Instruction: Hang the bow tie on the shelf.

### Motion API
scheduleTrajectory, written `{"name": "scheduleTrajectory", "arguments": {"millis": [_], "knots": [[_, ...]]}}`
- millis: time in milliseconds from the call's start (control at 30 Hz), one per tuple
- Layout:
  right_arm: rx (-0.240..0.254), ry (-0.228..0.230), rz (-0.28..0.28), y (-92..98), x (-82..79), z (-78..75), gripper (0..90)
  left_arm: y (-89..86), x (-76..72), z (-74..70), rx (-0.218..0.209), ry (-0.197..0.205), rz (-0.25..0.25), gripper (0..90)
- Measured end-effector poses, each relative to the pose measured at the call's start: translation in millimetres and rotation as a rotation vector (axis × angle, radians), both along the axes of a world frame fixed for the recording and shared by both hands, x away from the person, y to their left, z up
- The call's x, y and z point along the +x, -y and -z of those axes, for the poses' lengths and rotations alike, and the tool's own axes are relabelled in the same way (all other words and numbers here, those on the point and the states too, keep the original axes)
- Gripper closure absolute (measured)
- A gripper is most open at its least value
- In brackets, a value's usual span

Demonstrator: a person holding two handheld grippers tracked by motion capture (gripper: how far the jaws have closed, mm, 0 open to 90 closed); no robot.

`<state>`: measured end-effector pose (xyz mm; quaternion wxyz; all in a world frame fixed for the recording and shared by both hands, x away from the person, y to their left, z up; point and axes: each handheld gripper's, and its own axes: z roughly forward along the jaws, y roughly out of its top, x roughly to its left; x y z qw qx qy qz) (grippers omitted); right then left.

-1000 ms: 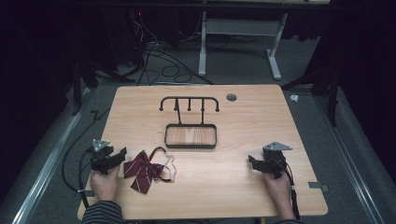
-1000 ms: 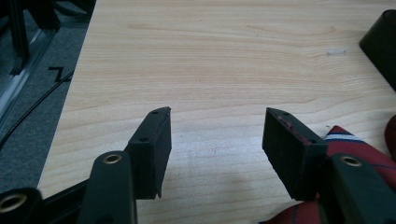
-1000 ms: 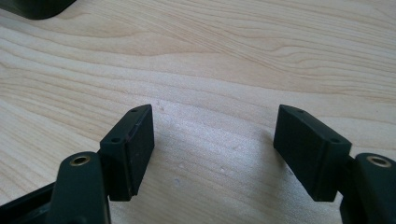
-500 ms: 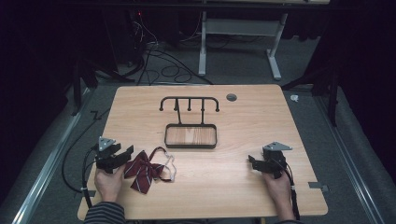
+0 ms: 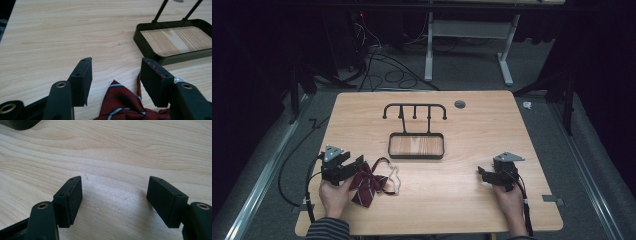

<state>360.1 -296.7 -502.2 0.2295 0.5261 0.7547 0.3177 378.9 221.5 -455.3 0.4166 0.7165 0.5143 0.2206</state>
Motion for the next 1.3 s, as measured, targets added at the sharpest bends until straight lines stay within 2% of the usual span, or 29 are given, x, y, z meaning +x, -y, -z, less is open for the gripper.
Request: {"name": "scheduleTrajectory", "arguments": {"millis": [333,433,800,1300], "knots": [[0.0,0.0,0.0,0.0,-0.1,0.0,30.0,14.3,-1.6,-4.7,-0.002,0.002,0.056,43.7],[0.0,0.0,-0.001,0.0,-0.1,0.0,30.0,21.1,-1.6,-5.3,0.01,-0.001,0.079,43.6],[-0.001,0.0,-0.002,-0.1,-0.2,0.0,30.0,36.0,-1.4,-3.5,0.004,-0.011,0.126,43.4],[-0.002,0.001,-0.004,0.0,-0.4,0.0,30.0,68.3,10.6,-3.5,0.062,-0.049,0.208,42.1]]}}
